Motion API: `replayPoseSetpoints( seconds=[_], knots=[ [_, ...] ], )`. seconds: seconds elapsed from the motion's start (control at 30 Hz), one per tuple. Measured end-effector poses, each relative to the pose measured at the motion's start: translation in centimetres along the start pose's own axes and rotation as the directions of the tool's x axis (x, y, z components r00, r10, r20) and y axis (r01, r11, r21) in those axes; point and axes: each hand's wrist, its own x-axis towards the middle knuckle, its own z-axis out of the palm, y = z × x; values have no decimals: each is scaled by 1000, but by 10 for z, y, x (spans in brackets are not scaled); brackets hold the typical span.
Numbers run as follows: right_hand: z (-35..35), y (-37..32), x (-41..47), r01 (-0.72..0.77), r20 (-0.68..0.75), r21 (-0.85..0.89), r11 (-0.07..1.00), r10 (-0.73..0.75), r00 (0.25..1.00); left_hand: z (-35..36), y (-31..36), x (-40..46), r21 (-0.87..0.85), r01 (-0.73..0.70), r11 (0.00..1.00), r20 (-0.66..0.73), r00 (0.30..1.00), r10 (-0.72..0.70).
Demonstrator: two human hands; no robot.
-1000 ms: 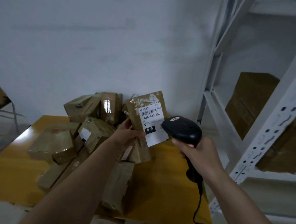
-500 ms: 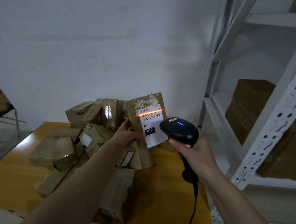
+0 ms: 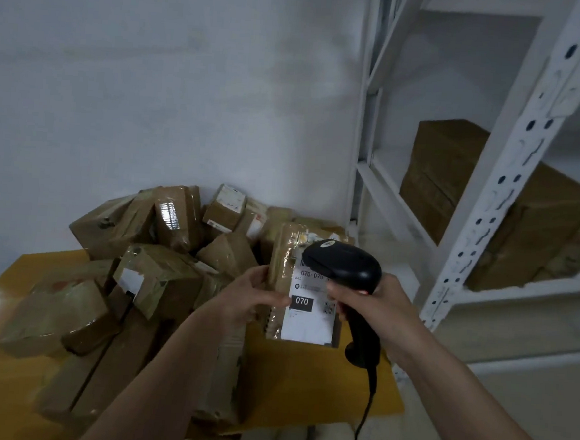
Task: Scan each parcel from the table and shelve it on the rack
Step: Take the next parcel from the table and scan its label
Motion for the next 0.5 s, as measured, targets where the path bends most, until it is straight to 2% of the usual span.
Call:
replayPoseSetpoints(
  seconds=[0.13, 0.3, 0.5],
  knots=[
    [-11, 9, -18, -57, -60, 49, 997, 60, 996, 23, -15, -5, -8, 33, 999, 56, 998, -32],
    [-38, 11, -42, -7, -49, 109, 994, 13, 999, 62, -21, -20, 29, 30, 999, 68, 997, -32],
    [-101, -7, -80, 53, 20, 146, 988, -57, 998, 123, -4, -51, 57, 19, 998, -24, 1000, -18]
  ],
)
